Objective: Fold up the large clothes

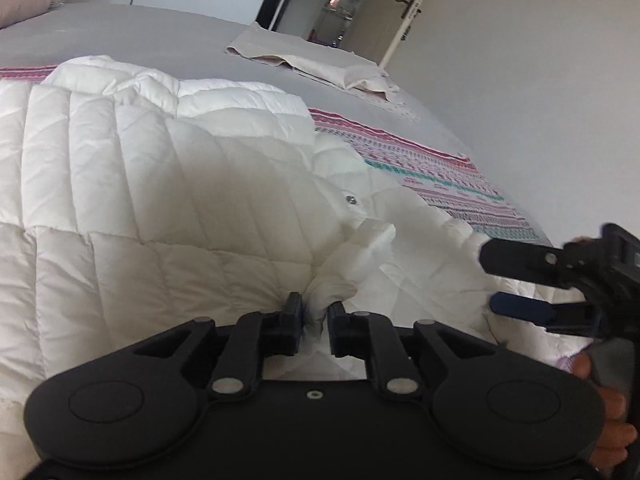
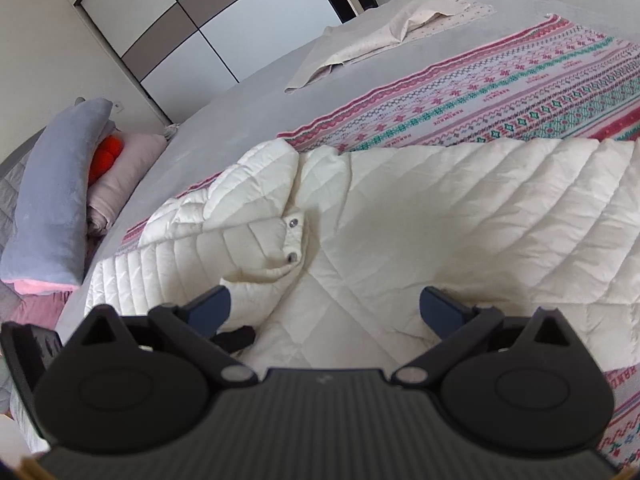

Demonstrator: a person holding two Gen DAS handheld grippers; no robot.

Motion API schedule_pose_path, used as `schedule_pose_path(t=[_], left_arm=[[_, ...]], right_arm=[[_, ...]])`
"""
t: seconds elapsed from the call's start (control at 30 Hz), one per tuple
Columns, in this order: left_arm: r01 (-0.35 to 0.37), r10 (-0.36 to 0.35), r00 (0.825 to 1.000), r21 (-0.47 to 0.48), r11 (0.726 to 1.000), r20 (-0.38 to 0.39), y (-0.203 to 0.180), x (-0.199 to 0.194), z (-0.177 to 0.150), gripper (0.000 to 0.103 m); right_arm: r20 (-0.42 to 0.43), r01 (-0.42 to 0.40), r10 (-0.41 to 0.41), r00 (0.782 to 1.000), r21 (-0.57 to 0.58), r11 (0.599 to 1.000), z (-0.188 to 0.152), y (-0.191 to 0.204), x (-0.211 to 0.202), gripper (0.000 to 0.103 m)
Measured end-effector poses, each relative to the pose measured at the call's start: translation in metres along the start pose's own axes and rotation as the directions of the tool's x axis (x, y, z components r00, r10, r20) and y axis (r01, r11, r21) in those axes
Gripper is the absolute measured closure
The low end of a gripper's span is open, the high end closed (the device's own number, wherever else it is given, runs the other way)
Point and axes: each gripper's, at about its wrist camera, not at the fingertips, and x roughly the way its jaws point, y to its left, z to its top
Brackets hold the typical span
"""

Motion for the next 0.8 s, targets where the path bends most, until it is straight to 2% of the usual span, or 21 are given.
schedule_pose_path(t=[0.03, 0.07, 0.1, 0.13, 0.23, 0.3, 0.33, 0.37, 0.4, 0.43, 0.47, 0.5, 0.53, 0.57, 0.6, 0.63, 0.67, 0.7, 0.73, 0.8], left_arm=[[0.024, -0.024, 1.0, 0.015, 1.0, -0.015, 0.0, -0.01, 0.001, 0.055], [0.043, -0.042, 0.999, 0.03, 0.999, -0.024, -0.001, -0.02, 0.002, 0.043], [0.056, -0.055, 0.998, 0.053, 0.997, -0.018, -0.001, -0.033, -0.002, 0.024], [0.061, -0.062, 0.998, 0.081, 0.995, -0.001, -0.004, -0.043, -0.004, 0.015], [0.042, -0.053, 0.996, 0.153, 0.987, 0.068, 0.001, -0.076, -0.008, 0.015], [-0.027, 0.003, 0.989, 0.162, 0.986, 0.15, 0.014, -0.094, -0.007, 0.015], [-0.086, 0.054, 0.978, 0.154, 0.984, 0.201, 0.023, -0.1, -0.006, 0.015], [-0.158, 0.121, 0.959, 0.132, 0.979, 0.255, 0.034, -0.106, -0.004, 0.015], [-0.233, 0.193, 0.933, 0.104, 0.967, 0.304, 0.046, -0.111, -0.003, 0.015], [-0.297, 0.258, 0.902, 0.064, 0.953, 0.347, 0.06, -0.115, -0.004, 0.016], [-0.327, 0.3, 0.88, 0.013, 0.945, 0.369, 0.073, -0.119, -0.005, 0.017], [-0.323, 0.321, 0.877, -0.057, 0.945, 0.358, 0.09, -0.121, -0.006, 0.017], [-0.299, 0.32, 0.886, -0.114, 0.947, 0.336, 0.103, -0.122, -0.006, 0.017], [-0.276, 0.315, 0.894, -0.162, 0.947, 0.319, 0.112, -0.123, -0.006, 0.017], [-0.256, 0.306, 0.899, -0.192, 0.947, 0.314, 0.117, -0.124, -0.006, 0.015], [-0.236, 0.292, 0.903, -0.204, 0.95, 0.315, 0.118, -0.125, -0.007, 0.015], [-0.227, 0.283, 0.906, -0.203, 0.953, 0.314, 0.116, -0.124, -0.007, 0.015], [-0.227, 0.281, 0.908, -0.198, 0.954, 0.31, 0.113, -0.123, -0.007, 0.015], [-0.233, 0.282, 0.911, -0.19, 0.954, 0.301, 0.108, -0.12, -0.006, 0.011], [-0.245, 0.289, 0.915, -0.181, 0.953, 0.283, 0.099, -0.114, -0.008, 0.001]], right_arm=[[0.0, -0.021, 0.021, 1.0, 0.016, 1.0, 0.0, -0.001, 0.001, 0.0], [0.0, -0.042, 0.042, 0.999, 0.032, 0.999, -0.001, -0.003, 0.002, 0.0], [-0.003, -0.063, 0.063, 0.998, 0.047, 0.997, -0.001, -0.004, 0.003, 0.0], [-0.008, -0.084, 0.085, 0.996, 0.063, 0.994, -0.002, -0.005, 0.004, 0.001], [-0.031, -0.112, 0.114, 0.993, 0.072, 0.991, -0.006, -0.002, 0.009, 0.008], [-0.05, -0.111, 0.113, 0.992, 0.048, 0.993, -0.01, 0.003, 0.014, 0.02], [-0.059, -0.106, 0.107, 0.992, 0.027, 0.994, -0.013, 0.007, 0.017, 0.032], [-0.062, -0.086, 0.086, 0.994, 0.001, 0.996, -0.015, 0.011, 0.018, 0.047], [-0.057, -0.045, 0.043, 0.997, -0.026, 0.999, -0.016, 0.015, 0.019, 0.053], [-0.047, 0.013, -0.016, 0.999, -0.058, 0.998, -0.017, 0.019, 0.018, 0.056], [-0.026, 0.079, -0.082, 0.996, -0.104, 0.991, -0.019, 0.025, 0.016, 0.056], [0.0, 0.128, -0.129, 0.992, -0.138, 0.982, -0.02, 0.029, 0.013, 0.055], [0.027, 0.161, -0.159, 0.987, -0.16, 0.974, -0.02, 0.032, 0.008, 0.052], [0.045, 0.179, -0.174, 0.984, -0.165, 0.97, -0.02, 0.033, 0.003, 0.04], [0.068, 0.195, -0.187, 0.98, -0.157, 0.968, -0.02, 0.034, -0.004, 0.032], [0.091, 0.21, -0.198, 0.976, -0.143, 0.967, -0.019, 0.032, -0.011, 0.019], [0.117, 0.222, -0.208, 0.971, -0.124, 0.967, -0.019, 0.03, -0.02, 0.011], [0.142, 0.236, -0.22, 0.965, -0.103, 0.966, -0.02, 0.028, -0.028, 0.009], [0.162, 0.254, -0.239, 0.957, -0.079, 0.964, -0.021, 0.024, -0.036, 0.004], [0.181, 0.298, -0.288, 0.94, -0.031, 0.954, -0.023, 0.016, -0.05, 0.003]])
